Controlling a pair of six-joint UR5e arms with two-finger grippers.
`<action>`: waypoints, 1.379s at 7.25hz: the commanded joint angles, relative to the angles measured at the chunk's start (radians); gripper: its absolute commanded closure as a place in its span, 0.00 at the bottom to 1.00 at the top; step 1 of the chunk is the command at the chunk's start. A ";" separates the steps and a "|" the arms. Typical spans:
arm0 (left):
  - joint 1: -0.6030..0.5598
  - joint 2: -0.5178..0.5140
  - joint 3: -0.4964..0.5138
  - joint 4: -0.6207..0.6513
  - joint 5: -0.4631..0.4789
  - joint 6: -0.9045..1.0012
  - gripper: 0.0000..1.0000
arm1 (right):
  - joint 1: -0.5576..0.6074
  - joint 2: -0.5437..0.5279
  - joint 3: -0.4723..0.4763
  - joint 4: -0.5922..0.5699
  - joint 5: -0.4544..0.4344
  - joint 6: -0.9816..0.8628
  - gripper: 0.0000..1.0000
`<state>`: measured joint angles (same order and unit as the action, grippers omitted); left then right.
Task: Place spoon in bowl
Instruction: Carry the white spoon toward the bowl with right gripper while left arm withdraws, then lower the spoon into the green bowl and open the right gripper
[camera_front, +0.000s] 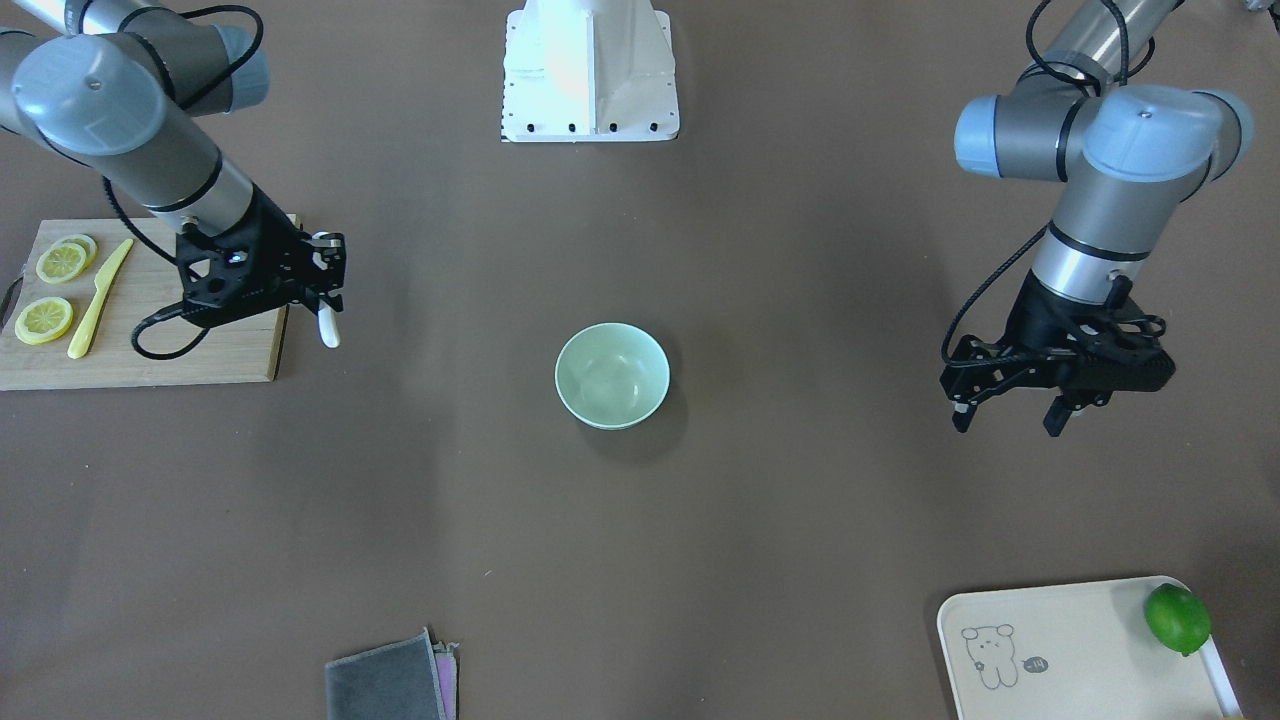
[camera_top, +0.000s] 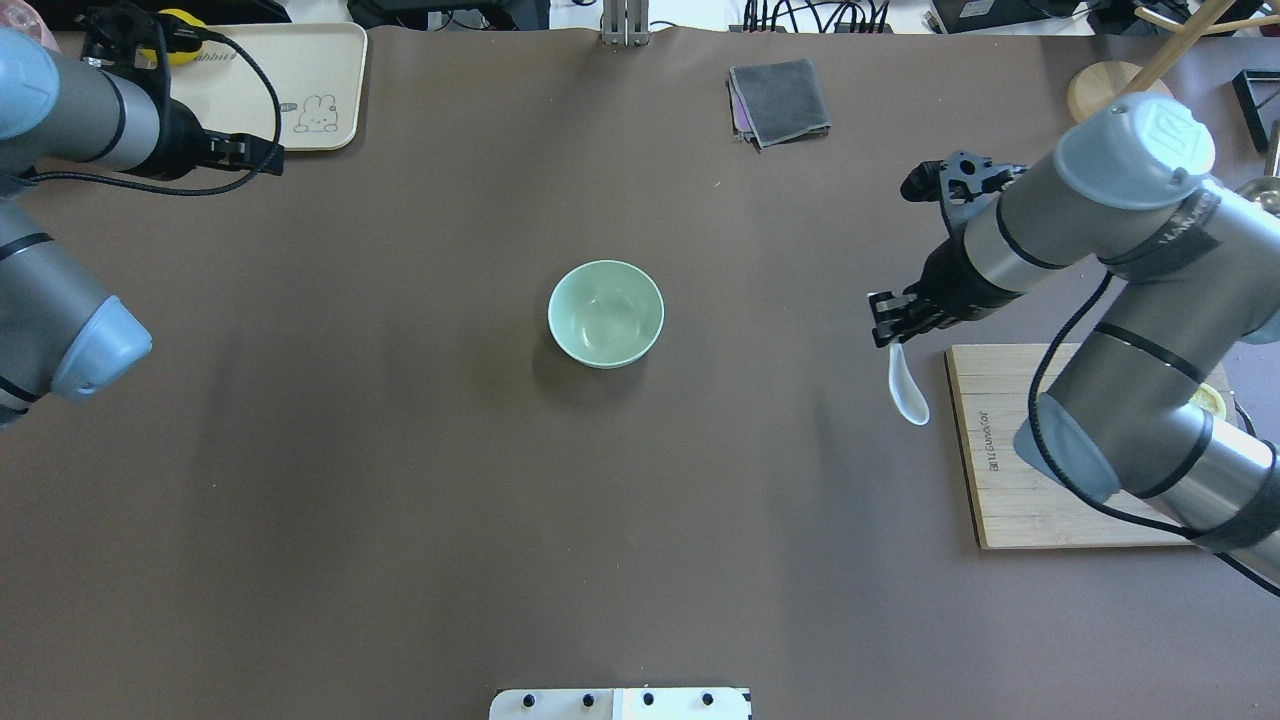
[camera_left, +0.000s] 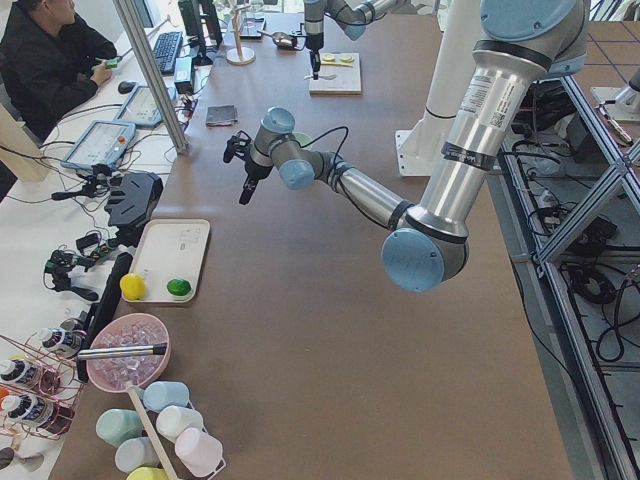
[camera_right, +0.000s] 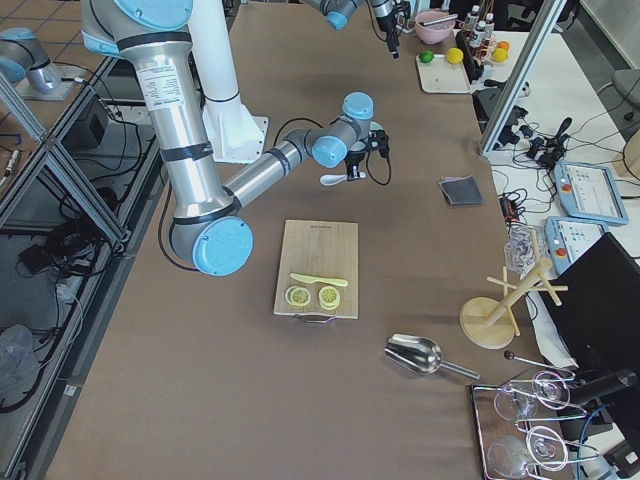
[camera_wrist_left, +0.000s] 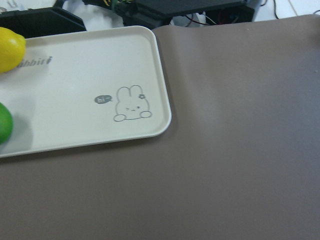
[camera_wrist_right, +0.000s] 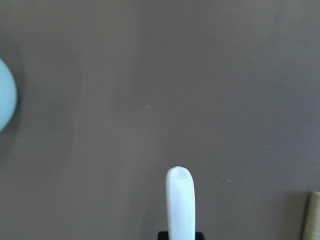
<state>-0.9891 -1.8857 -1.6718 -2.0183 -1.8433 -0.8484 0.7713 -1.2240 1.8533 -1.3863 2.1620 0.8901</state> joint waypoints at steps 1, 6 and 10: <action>-0.078 0.066 0.003 0.010 -0.014 0.000 0.02 | -0.093 0.239 -0.078 -0.090 -0.103 0.165 1.00; -0.183 0.158 0.010 0.015 -0.123 0.135 0.02 | -0.164 0.503 -0.325 -0.080 -0.305 0.288 1.00; -0.181 0.161 0.032 0.015 -0.123 0.157 0.02 | -0.188 0.569 -0.511 0.085 -0.404 0.299 1.00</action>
<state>-1.1713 -1.7258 -1.6446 -2.0034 -1.9663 -0.6957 0.5937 -0.6702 1.3768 -1.3214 1.7875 1.1873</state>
